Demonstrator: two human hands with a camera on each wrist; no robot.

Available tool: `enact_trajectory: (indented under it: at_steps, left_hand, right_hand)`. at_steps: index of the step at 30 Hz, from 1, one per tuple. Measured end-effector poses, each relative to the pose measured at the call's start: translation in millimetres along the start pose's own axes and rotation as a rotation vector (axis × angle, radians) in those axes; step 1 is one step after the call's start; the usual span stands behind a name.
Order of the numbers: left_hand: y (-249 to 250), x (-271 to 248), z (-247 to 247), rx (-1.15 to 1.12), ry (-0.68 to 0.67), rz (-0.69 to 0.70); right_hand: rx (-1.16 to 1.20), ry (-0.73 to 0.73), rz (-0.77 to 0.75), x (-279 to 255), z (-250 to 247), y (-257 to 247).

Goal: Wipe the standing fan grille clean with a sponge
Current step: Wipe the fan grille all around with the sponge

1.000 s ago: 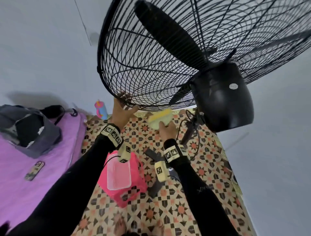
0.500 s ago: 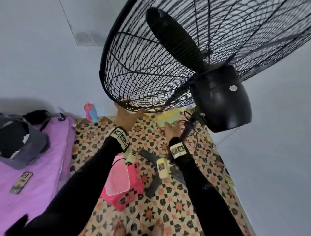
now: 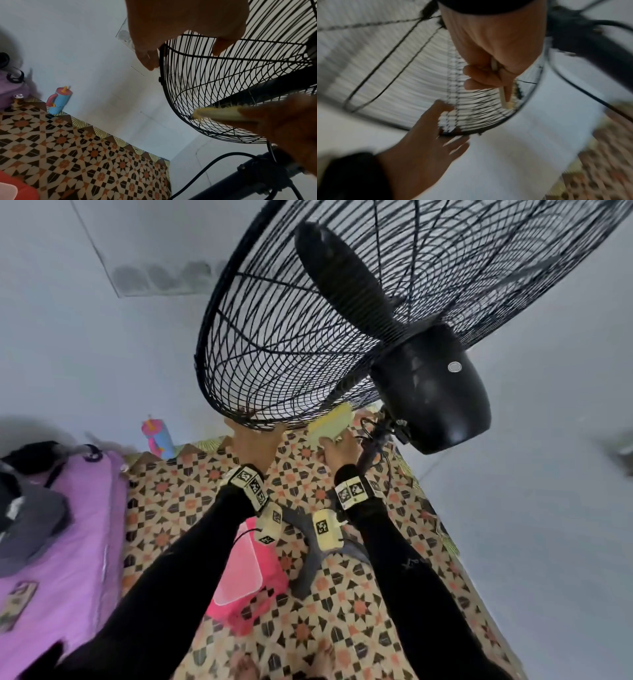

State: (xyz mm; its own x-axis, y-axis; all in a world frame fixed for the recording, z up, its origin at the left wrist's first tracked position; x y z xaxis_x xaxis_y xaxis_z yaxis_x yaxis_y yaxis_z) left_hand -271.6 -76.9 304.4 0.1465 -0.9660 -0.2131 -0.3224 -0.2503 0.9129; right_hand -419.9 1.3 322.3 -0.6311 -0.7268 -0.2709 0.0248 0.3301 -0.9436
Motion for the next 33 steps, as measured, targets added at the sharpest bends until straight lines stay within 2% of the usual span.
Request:
enact_trajectory:
  at_steps: [4,7,10,12,18,20,24,26,29,31,33]
  left_hand:
    - [-1.3,6.7,-2.8,0.0,-0.029,0.024]
    - [-0.4,9.2,-2.2,0.0,-0.04,0.03]
    - [1.6,5.0,-2.0,-0.01,-0.057,-0.005]
    - [4.6,1.9,-3.0,-0.009,-0.075,-0.015]
    - [7.2,0.1,-5.8,0.02,-0.073,-0.047]
    - [6.7,2.6,-6.8,0.0,-0.102,-0.053]
    - [-12.7,28.6,3.7,-0.02,-0.118,-0.077]
    - [-7.8,22.0,1.8,-0.032,-0.103,-0.06]
    - [3.2,6.3,-3.6,-0.027,-0.092,-0.032]
    - [5.0,1.8,-4.2,-0.031,-0.085,-0.023]
    - [6.1,0.9,-5.4,-0.047,-0.085,-0.026]
  right_hand:
    - [-0.043,-0.105,-0.157,-31.4,7.3,-5.3]
    - [-0.059,-0.086,-0.197,-43.2,-5.9,5.5]
    - [-0.012,0.03,-0.086,-22.6,-11.5,8.4]
    - [0.037,0.047,-0.013,-9.0,-3.9,10.9]
    - [0.252,0.152,0.091,-5.2,12.6,-9.0]
    - [0.246,0.178,0.052,-8.1,14.8,-16.3]
    - [0.146,0.051,-0.095,-29.8,5.9,-9.9]
    - [0.138,0.096,-0.086,-31.7,-8.8,-7.4]
    - [0.211,0.274,0.039,-15.4,-16.9,-15.0]
    - [0.174,0.231,0.071,-8.3,-9.3,-28.0]
    - [0.106,0.133,0.006,-8.5,-0.1,-36.8]
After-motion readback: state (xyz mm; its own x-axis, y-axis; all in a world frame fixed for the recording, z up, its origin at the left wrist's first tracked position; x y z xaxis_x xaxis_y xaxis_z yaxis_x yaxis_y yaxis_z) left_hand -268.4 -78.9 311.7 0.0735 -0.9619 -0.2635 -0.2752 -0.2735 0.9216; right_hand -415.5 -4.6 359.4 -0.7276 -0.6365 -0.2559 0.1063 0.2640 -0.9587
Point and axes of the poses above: each hand's wrist, its own x-axis towards the middle knuckle, its own z-axis out of the palm, y = z × x, the point moved 1 cm from there along x, towards the middle knuckle, and after that the axes turned 5 degrees about -z, right-handed, at the moved point
